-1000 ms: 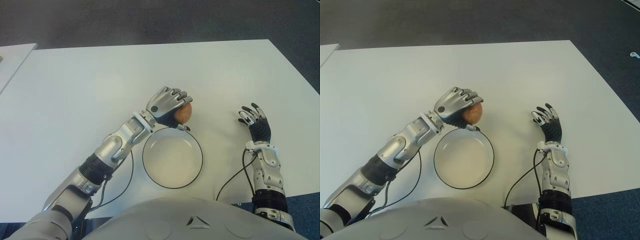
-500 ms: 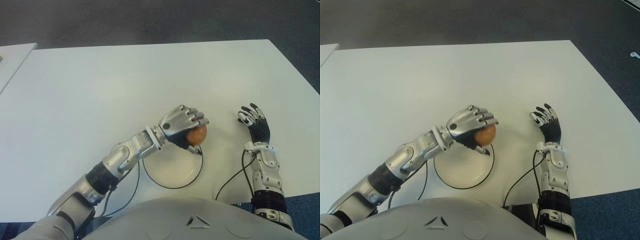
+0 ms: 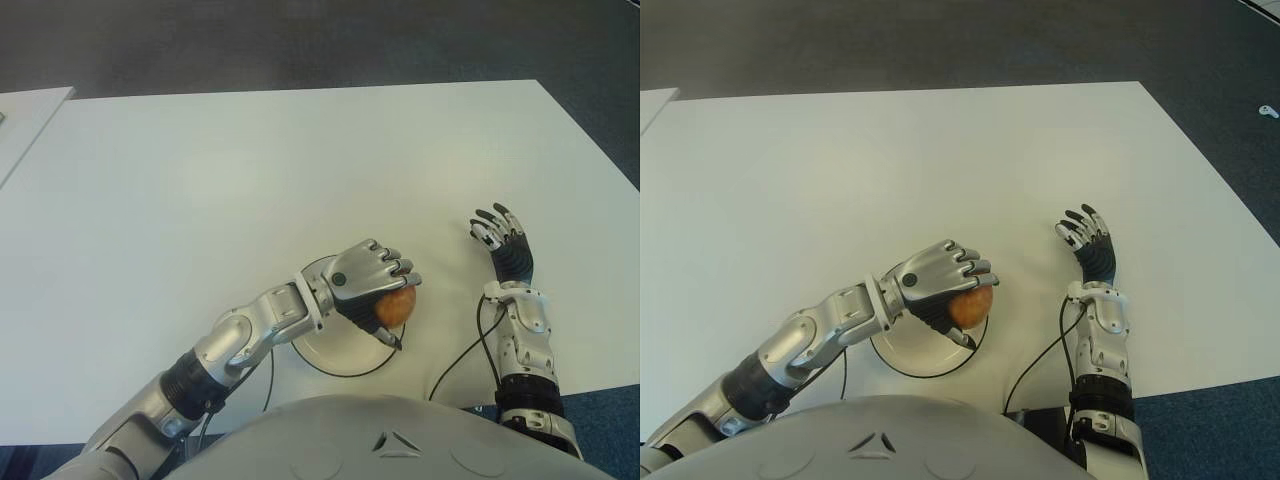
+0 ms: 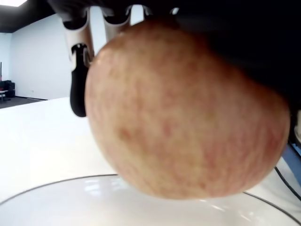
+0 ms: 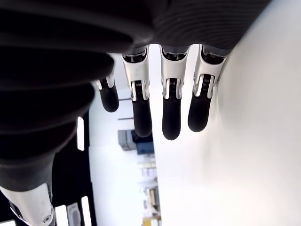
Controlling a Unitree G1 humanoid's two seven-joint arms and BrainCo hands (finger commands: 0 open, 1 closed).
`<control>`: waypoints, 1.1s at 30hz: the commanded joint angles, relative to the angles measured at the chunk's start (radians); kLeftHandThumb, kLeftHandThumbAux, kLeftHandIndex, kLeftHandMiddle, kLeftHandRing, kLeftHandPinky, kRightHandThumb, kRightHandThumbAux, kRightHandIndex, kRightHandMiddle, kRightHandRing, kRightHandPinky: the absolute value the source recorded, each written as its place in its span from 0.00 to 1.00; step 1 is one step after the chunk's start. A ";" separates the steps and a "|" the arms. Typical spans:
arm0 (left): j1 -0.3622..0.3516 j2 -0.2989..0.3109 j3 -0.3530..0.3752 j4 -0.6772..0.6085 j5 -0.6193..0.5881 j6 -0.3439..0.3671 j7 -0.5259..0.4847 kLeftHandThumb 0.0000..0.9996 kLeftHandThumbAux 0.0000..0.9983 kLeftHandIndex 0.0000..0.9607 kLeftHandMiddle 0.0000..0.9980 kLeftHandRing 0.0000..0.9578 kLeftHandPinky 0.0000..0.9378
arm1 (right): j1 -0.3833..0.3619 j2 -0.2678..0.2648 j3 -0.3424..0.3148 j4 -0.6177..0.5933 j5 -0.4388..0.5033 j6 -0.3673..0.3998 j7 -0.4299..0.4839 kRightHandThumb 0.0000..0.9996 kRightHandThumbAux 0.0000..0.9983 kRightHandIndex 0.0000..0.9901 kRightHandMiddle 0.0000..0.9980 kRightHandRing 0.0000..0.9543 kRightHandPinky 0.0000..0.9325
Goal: Put the apples into the plate.
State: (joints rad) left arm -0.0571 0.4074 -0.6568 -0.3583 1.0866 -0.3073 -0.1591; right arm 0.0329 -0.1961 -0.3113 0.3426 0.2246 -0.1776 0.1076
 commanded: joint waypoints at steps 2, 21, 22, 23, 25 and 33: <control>0.079 0.037 0.027 -0.107 0.061 0.021 -0.049 0.74 0.70 0.46 0.84 0.90 0.92 | 0.023 -0.015 -0.022 0.111 0.016 0.001 0.040 0.27 0.71 0.14 0.27 0.28 0.30; 0.299 0.072 0.104 -0.281 0.152 0.020 -0.076 0.72 0.70 0.46 0.84 0.90 0.92 | -0.006 -0.030 -0.025 0.143 0.012 0.009 0.043 0.23 0.74 0.13 0.26 0.27 0.28; 0.300 0.072 0.108 -0.280 0.156 0.017 -0.070 0.72 0.70 0.46 0.84 0.90 0.92 | -0.005 -0.030 -0.024 0.141 0.010 0.011 0.041 0.23 0.74 0.13 0.26 0.27 0.28; 0.299 0.075 0.114 -0.273 0.164 0.011 -0.053 0.72 0.70 0.46 0.84 0.90 0.92 | -0.002 -0.028 -0.022 0.136 0.009 0.010 0.039 0.23 0.74 0.13 0.26 0.28 0.28; 0.294 0.078 0.122 -0.260 0.173 -0.001 -0.028 0.72 0.70 0.46 0.84 0.90 0.93 | -0.001 -0.024 -0.020 0.139 0.008 -0.003 0.038 0.23 0.74 0.13 0.26 0.28 0.28; 0.280 0.072 0.128 -0.227 0.197 -0.024 0.013 0.71 0.70 0.46 0.84 0.90 0.93 | 0.006 -0.017 -0.015 0.148 0.001 -0.041 0.038 0.21 0.75 0.13 0.26 0.28 0.28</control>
State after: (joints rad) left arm 0.2293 0.4786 -0.5301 -0.6041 1.2603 -0.3200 -0.1677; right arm -0.0013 -0.2369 -0.3359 0.4514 0.2346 -0.2519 0.1482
